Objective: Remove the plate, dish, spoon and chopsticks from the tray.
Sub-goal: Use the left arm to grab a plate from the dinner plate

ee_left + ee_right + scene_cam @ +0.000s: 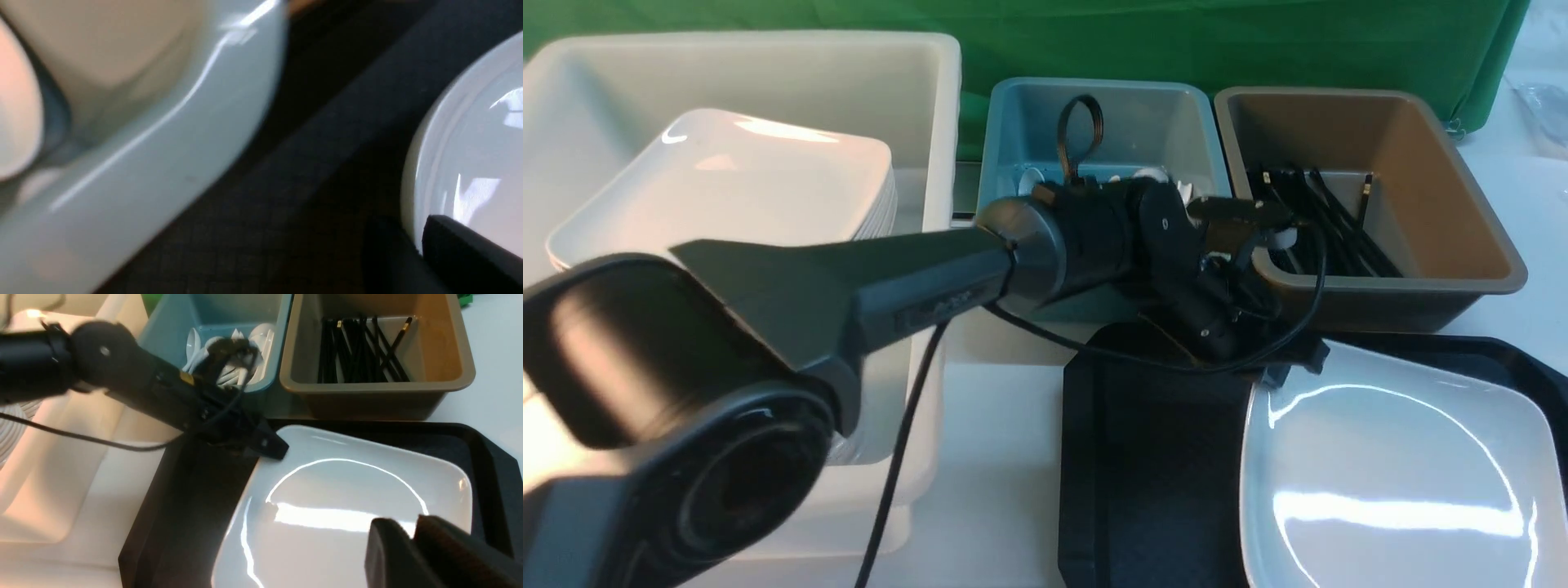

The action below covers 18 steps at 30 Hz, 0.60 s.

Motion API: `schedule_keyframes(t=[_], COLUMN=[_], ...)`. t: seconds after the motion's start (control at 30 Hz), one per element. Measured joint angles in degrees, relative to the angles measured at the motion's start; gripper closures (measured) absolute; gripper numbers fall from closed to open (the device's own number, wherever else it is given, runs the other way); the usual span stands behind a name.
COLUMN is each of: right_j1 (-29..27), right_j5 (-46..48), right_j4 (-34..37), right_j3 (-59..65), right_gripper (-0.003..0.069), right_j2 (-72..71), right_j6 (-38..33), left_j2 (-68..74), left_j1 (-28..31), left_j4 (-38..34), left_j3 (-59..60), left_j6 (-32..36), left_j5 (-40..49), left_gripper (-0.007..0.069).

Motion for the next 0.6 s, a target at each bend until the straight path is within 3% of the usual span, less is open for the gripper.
schedule_keyframes(t=[0.6], right_j1=[0.00], right_j5=[0.04], right_j4=[0.00], right_j3=[0.00], right_gripper=[0.0525], right_j2=[0.00], right_j6=[0.00], left_j2=[-14.07], left_j1=[0.00], left_j4=[11.61], left_j3=[0.00], left_j6=[1.51], left_j5=[3.44], left_gripper=[0.0607])
